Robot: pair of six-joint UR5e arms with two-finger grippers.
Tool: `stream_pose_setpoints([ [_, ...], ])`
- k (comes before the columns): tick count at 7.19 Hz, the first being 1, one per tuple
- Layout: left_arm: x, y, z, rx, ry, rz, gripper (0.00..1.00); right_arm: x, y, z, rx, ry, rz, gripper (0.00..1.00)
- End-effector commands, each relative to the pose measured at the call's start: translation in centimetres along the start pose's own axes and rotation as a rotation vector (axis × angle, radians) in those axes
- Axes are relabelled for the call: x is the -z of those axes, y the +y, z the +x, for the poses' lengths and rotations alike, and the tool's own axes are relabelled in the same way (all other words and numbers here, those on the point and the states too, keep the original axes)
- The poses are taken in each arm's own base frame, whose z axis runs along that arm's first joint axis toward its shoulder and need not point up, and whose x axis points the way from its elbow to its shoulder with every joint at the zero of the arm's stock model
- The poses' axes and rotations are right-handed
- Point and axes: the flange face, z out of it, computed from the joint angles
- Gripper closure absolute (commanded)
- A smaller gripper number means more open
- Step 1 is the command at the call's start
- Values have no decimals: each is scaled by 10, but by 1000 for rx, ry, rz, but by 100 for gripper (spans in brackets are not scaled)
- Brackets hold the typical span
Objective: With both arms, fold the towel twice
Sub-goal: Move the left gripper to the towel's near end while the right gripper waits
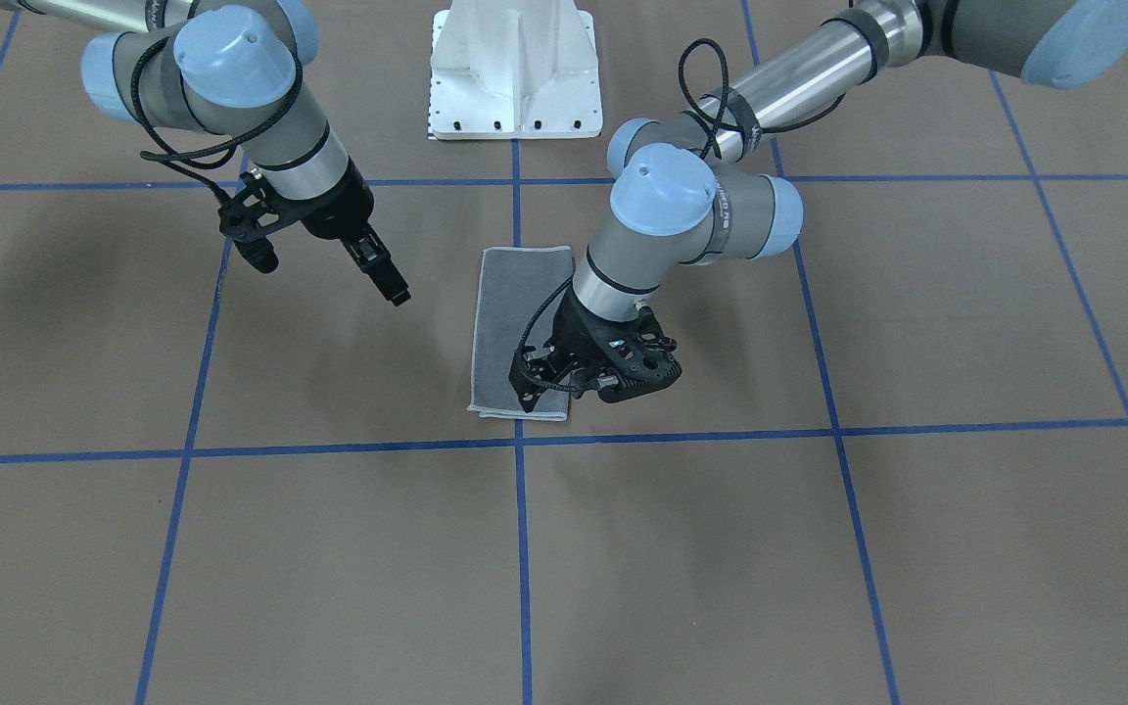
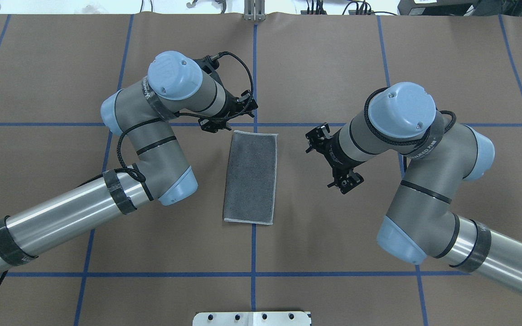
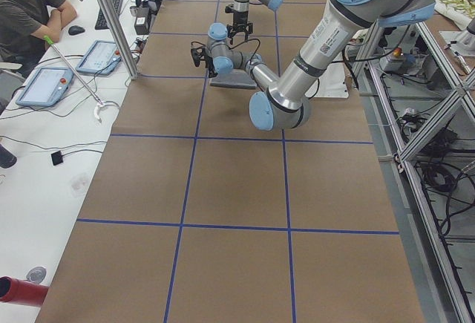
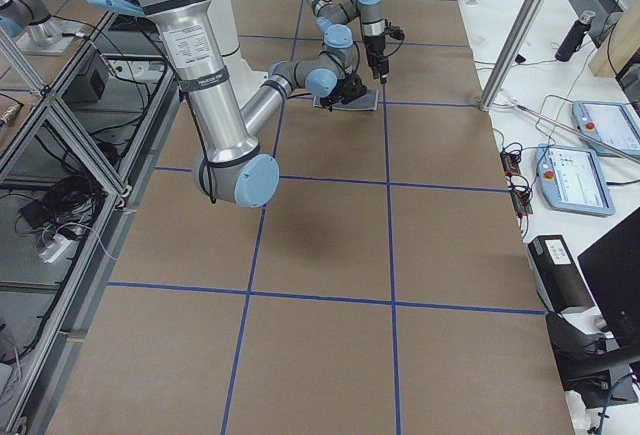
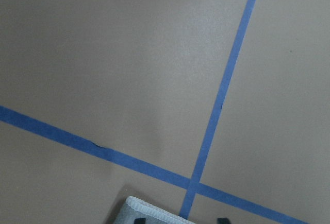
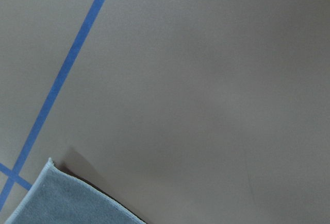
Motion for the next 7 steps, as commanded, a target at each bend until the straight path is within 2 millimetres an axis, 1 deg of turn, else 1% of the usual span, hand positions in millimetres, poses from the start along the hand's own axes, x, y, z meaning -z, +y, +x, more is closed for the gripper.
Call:
stream_pose_setpoints([
  [1, 14, 7, -33, 116, -2, -42, 1, 5, -5, -4, -2, -9, 5, 0],
  [2, 18, 37, -55, 178, 10, -26, 0, 14, -21, -10, 43, -18, 13, 0],
  [3, 27, 74, -86, 166, 15, -35, 0, 17, -37, -10, 82, -19, 29, 0],
  [4, 41, 112, -104, 163, -15, -73, 4, 19, -49, -13, 94, -21, 44, 0],
  [5, 33, 143, -108, 181, -62, -82, 14, 18, -54, -14, 96, -20, 50, 0],
  [6, 15, 177, -117, 156, -80, -67, 25, 20, -58, -15, 99, -20, 52, 0],
  [7, 6, 202, -117, 136, -85, -72, 30, 16, -64, -11, 92, -8, 59, 0],
])
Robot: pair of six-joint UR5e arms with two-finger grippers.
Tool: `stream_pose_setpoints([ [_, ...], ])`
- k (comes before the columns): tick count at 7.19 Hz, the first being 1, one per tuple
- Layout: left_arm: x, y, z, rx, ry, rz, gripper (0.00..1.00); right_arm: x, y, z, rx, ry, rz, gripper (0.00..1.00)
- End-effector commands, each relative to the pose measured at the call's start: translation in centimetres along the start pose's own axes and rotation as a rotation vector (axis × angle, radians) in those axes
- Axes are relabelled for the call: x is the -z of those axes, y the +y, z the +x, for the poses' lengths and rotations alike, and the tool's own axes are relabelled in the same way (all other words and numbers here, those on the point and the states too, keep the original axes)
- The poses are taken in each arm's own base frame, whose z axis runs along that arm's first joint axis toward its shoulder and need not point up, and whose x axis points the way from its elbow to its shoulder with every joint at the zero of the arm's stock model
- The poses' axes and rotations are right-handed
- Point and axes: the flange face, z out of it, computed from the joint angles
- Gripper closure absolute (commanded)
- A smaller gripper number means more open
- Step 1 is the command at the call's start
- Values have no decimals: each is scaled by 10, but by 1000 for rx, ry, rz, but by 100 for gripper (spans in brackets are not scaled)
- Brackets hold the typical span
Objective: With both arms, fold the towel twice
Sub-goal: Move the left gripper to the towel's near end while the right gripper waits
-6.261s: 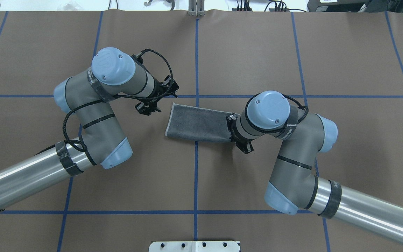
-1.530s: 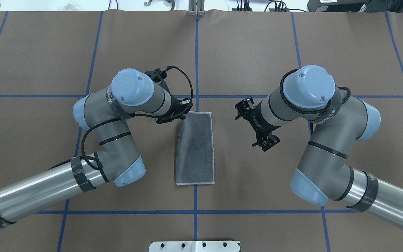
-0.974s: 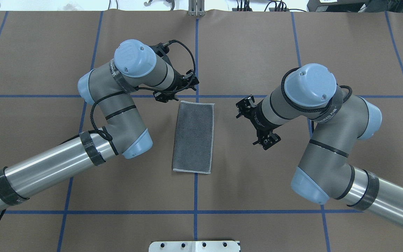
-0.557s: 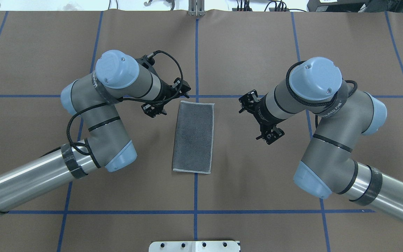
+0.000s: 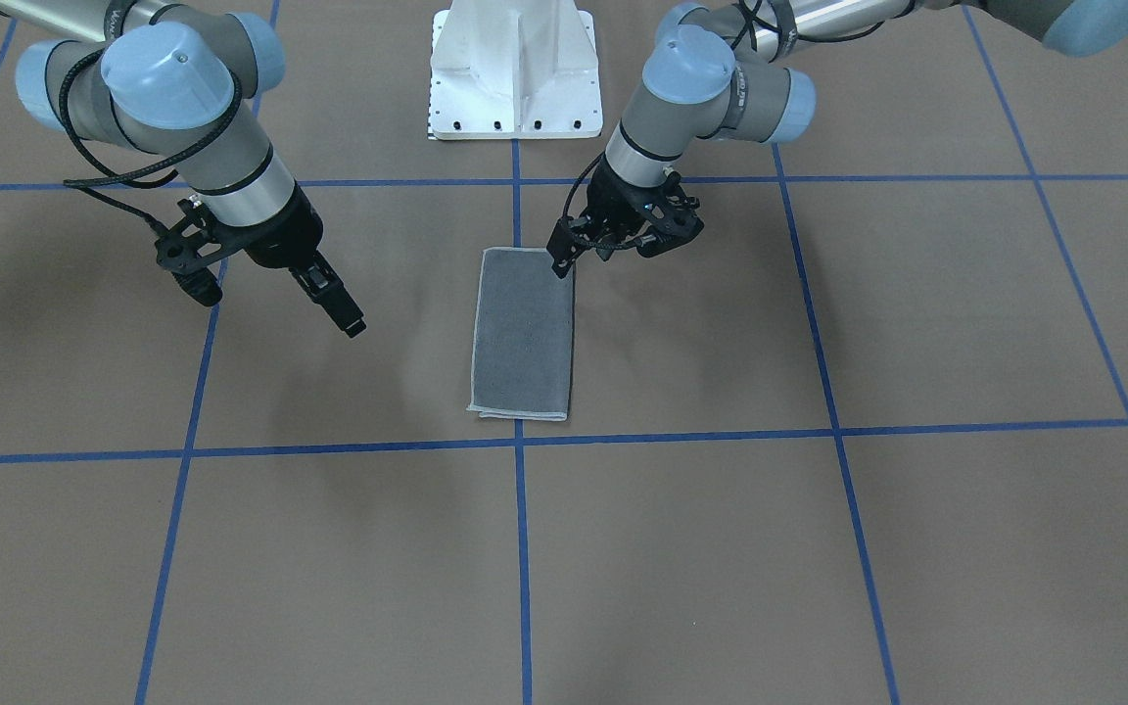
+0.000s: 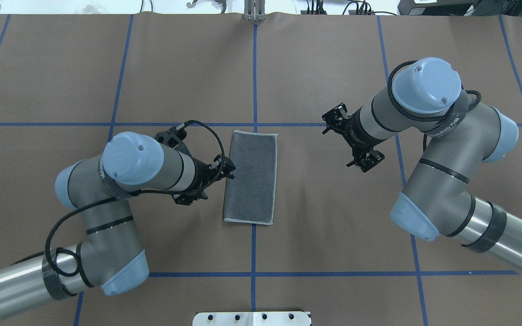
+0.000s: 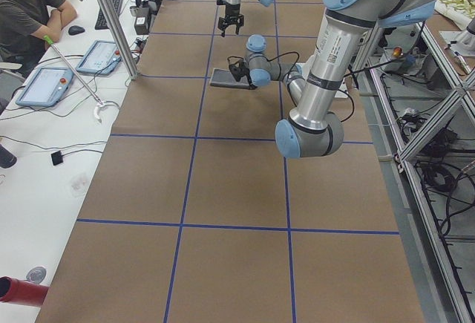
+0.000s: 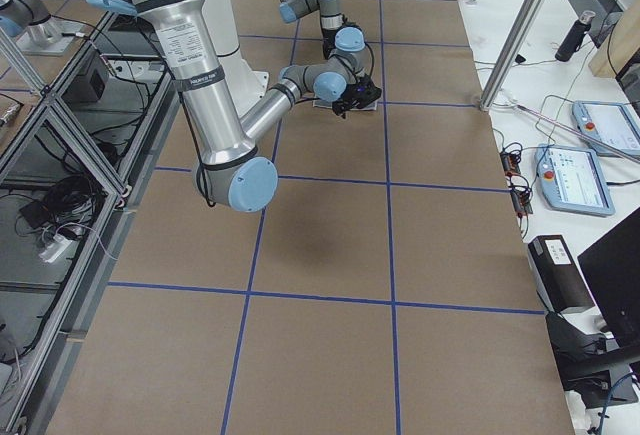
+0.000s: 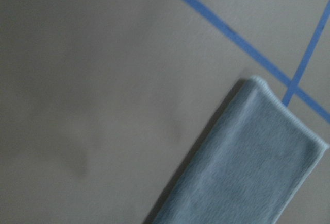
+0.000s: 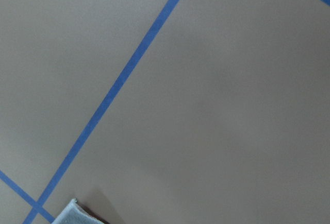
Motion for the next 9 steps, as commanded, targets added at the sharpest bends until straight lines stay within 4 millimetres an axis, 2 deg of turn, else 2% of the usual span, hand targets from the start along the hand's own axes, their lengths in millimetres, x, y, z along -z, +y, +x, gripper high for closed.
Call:
stream_pose_setpoints([
  [1, -19, 34, -8, -31, -18, 3, 33, -4, -9, 5, 2, 13, 10, 0],
  [5, -20, 27, -6, -30, -13, 29, 46, -7, -12, 11, 2, 21, 13, 0],
  [6, -17, 30, 1, -32, -1, 27, 60, -8, -13, 12, 0, 23, 15, 0],
  [7, -16, 30, 3, -28, 2, 29, 90, -7, -13, 12, 1, 21, 15, 0],
  [8, -17, 29, 3, -26, 3, 36, 100, -8, -14, 13, 0, 24, 17, 0],
  [9, -18, 29, 5, -25, 7, 46, 100, -8, -14, 13, 0, 24, 17, 0],
])
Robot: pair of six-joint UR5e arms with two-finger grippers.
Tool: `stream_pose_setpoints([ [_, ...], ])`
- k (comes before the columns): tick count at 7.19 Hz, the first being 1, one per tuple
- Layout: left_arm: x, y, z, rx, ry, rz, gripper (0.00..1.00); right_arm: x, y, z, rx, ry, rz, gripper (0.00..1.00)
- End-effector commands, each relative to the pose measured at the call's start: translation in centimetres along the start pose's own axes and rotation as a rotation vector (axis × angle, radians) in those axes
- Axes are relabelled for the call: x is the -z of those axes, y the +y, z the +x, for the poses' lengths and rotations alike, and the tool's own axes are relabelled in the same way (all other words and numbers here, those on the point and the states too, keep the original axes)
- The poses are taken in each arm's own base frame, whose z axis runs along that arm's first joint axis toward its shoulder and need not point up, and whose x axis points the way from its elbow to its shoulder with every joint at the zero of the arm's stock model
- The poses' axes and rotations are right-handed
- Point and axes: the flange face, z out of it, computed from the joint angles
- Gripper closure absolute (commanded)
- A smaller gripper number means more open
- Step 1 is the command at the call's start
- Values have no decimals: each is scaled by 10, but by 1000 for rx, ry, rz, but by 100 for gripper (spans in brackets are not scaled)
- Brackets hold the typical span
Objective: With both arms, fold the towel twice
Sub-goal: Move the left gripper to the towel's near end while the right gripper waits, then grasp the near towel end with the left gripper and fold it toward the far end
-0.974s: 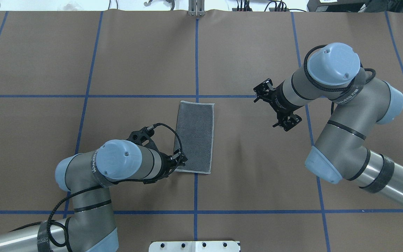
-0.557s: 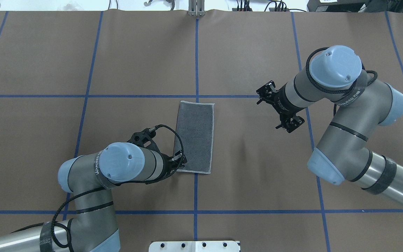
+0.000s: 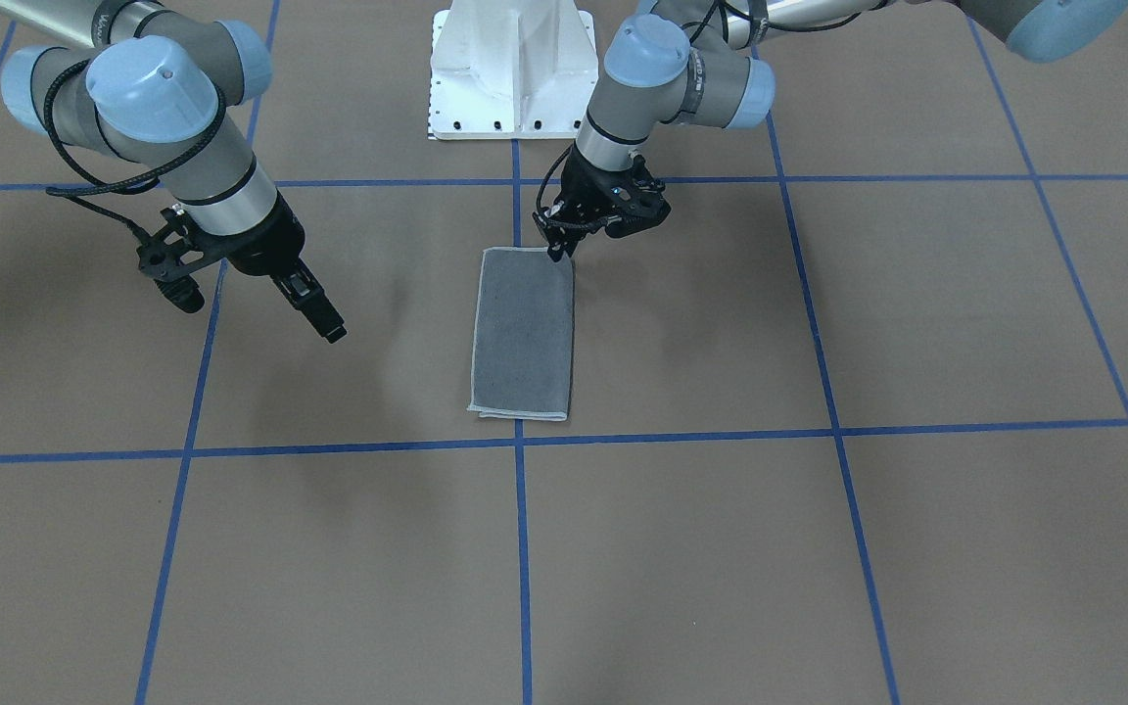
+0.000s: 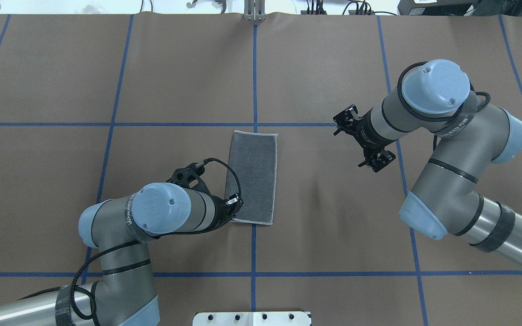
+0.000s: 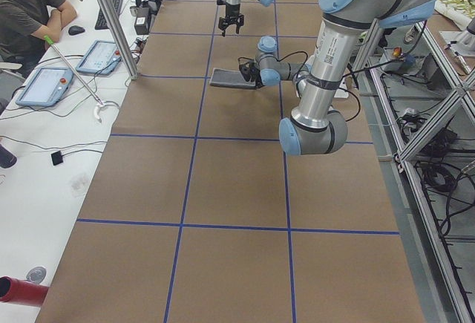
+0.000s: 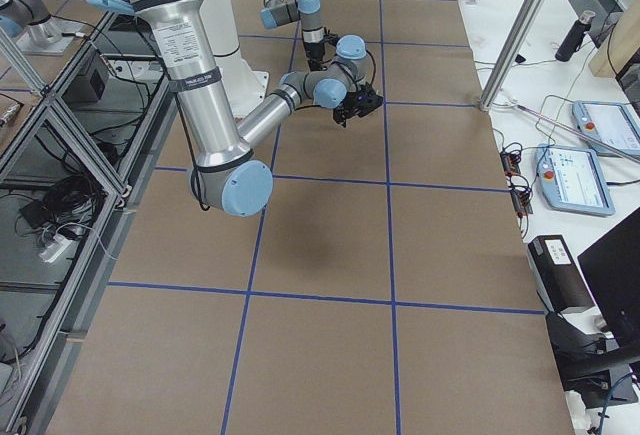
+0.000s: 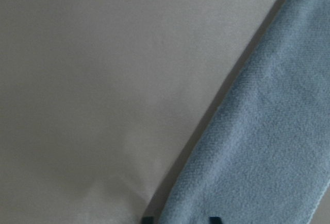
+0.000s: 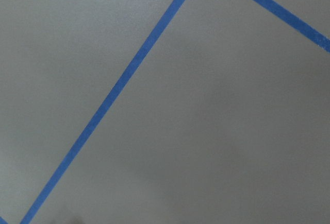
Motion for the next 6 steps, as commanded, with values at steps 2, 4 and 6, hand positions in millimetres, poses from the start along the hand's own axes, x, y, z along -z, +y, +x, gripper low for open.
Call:
stream_pose_setpoints([
  [2, 9, 4, 18, 8, 34, 2, 100, -1, 0, 1, 0, 1, 3, 0],
  [4, 19, -13, 46, 26, 71, 28, 100, -5, -3, 1, -2, 9, 7, 0],
  [6, 7, -79, 117, 109, 87, 127, 100, -6, -4, 3, -4, 11, 8, 0],
])
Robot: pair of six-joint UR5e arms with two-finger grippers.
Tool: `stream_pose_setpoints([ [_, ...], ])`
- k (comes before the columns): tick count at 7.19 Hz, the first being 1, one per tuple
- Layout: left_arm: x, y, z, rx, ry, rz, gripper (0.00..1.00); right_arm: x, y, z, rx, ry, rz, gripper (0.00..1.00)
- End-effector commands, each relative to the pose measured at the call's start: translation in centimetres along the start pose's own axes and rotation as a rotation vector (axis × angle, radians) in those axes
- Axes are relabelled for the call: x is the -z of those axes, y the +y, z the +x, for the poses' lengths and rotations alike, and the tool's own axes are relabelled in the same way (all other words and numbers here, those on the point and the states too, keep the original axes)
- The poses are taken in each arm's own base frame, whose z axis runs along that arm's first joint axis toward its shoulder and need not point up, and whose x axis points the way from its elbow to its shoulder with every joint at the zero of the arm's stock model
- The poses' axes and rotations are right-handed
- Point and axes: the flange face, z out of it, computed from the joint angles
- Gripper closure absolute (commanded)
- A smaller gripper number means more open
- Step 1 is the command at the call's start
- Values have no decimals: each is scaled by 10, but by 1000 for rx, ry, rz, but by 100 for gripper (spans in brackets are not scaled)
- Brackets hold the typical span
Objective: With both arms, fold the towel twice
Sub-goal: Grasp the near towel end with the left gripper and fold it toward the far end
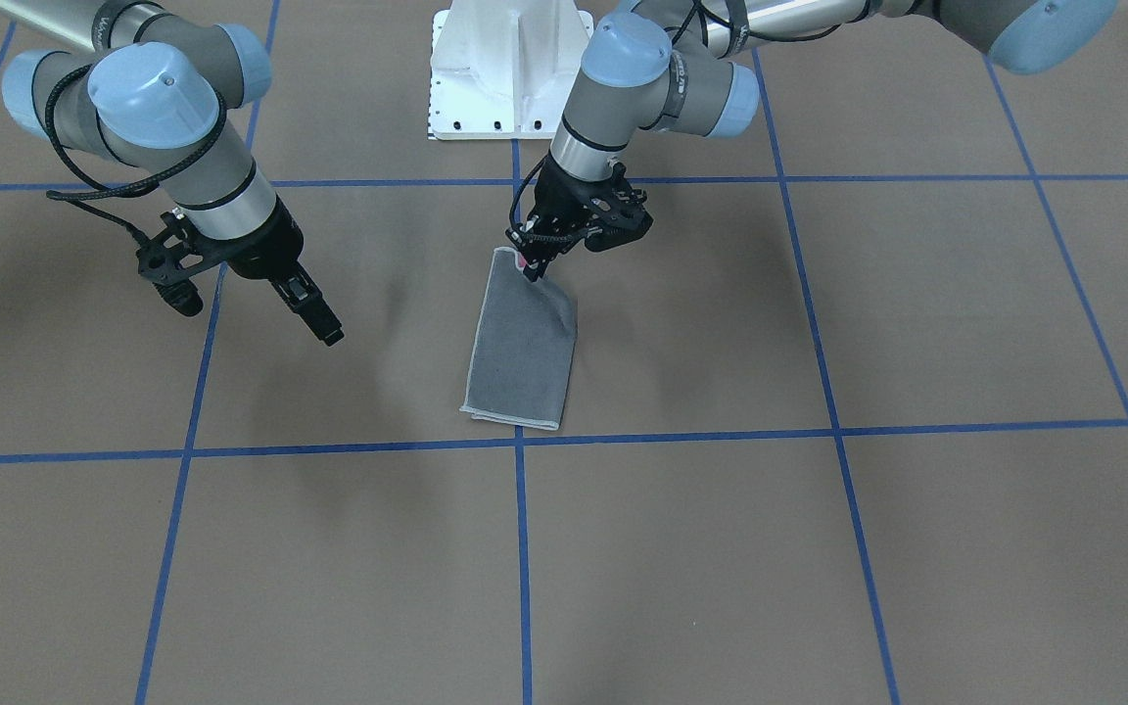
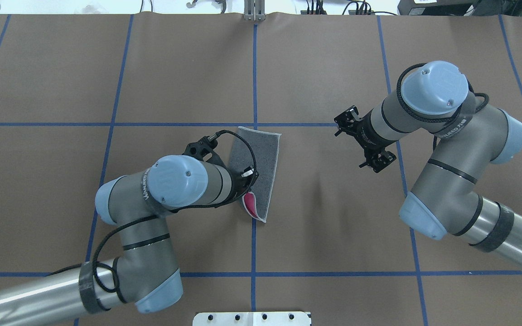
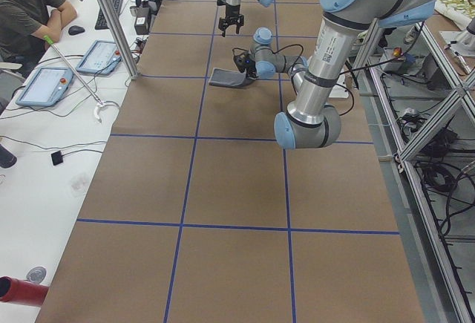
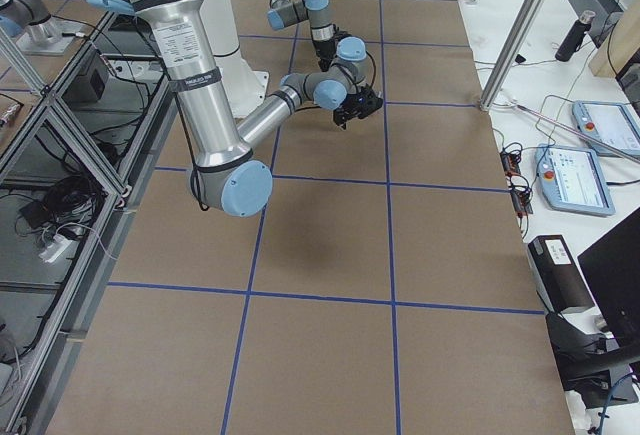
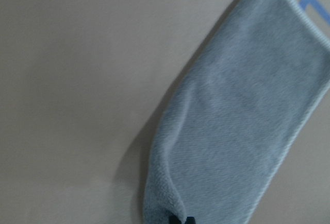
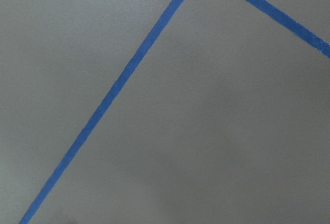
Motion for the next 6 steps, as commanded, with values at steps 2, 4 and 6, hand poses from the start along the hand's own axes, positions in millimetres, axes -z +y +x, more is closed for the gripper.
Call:
stream_pose_setpoints([
  [2, -7, -74, 72, 85, 26, 101, 100, -7, -3, 4, 14, 13, 8, 0],
  [4, -24, -70, 102, 89, 12, 109, 100, -9, -5, 4, 22, 15, 12, 0],
  [6, -34, -92, 100, 90, 24, 125, 100, -12, -6, 4, 28, 20, 15, 0],
])
